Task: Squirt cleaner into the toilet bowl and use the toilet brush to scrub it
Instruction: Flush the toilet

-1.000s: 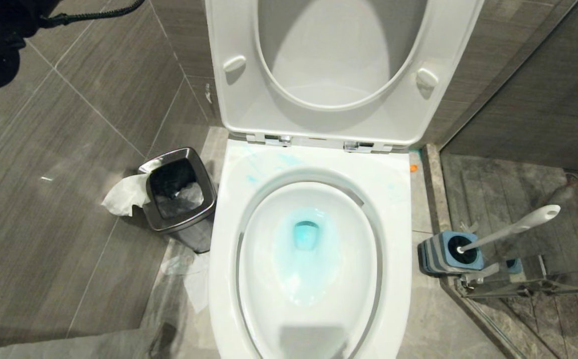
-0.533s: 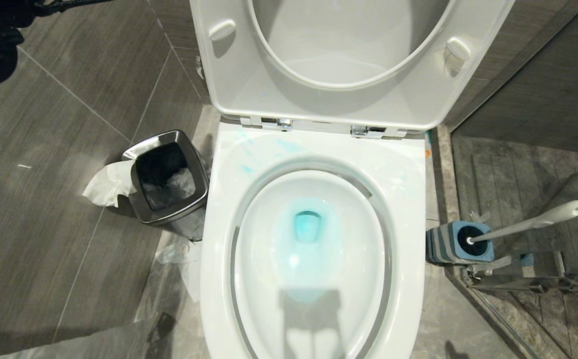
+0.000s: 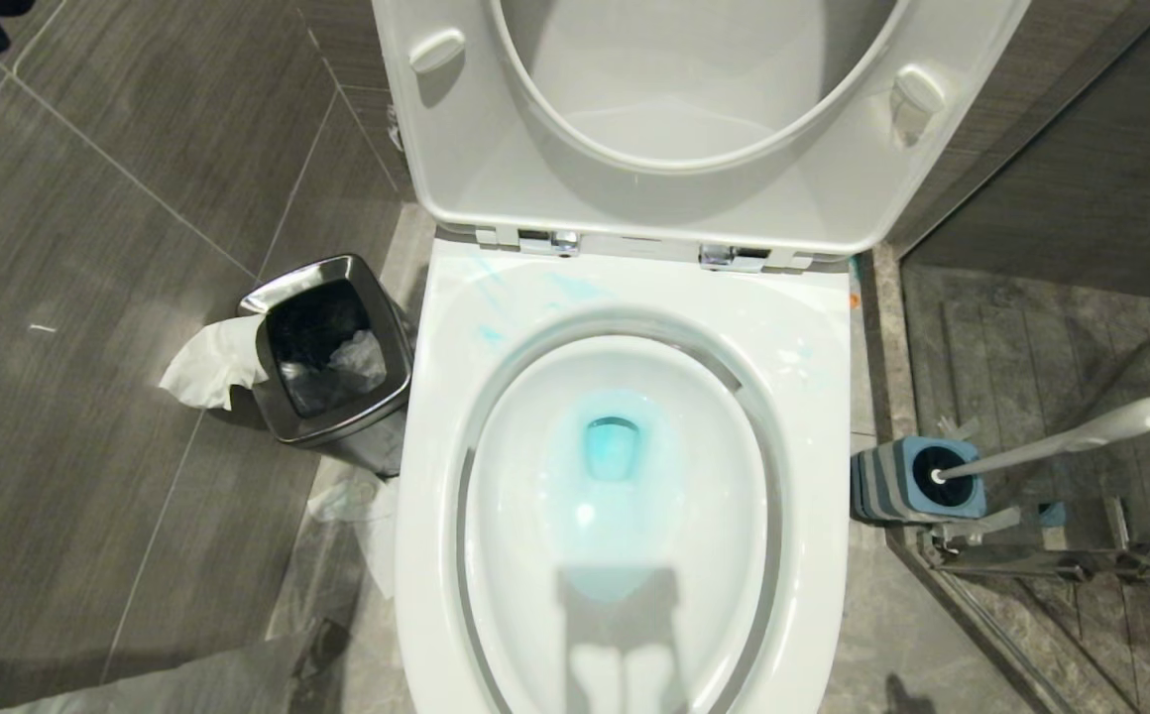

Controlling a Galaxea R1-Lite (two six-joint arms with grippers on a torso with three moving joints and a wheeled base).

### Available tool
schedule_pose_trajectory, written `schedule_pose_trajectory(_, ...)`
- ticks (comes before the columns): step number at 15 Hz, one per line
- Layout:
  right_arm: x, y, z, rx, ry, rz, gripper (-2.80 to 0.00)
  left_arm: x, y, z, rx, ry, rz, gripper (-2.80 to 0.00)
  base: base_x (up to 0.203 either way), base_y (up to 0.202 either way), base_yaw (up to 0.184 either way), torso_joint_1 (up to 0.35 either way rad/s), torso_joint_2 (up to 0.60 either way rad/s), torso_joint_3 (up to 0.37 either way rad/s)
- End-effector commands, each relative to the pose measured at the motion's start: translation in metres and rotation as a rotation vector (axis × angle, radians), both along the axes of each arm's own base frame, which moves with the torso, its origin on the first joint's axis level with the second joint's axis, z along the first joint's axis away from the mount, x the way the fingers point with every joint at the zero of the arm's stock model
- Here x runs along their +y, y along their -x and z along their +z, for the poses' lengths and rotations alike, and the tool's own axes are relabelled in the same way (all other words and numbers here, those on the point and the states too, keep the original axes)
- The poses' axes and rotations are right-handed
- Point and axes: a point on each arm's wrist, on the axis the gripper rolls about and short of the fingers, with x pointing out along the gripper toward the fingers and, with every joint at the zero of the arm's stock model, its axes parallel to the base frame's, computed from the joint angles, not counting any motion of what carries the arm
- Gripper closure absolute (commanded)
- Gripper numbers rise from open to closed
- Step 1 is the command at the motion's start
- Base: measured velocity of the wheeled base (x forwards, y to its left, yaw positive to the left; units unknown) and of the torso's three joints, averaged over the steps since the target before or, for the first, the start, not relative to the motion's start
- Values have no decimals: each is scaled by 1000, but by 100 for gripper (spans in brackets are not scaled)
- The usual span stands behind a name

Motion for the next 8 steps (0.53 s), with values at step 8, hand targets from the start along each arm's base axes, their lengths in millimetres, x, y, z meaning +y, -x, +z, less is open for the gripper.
schedule_pose_trajectory(8, 0, 0, 0, 1, 0, 0, 0, -46, -17, -23, 69, -26, -63, 0, 0, 0, 0, 0, 0, 0)
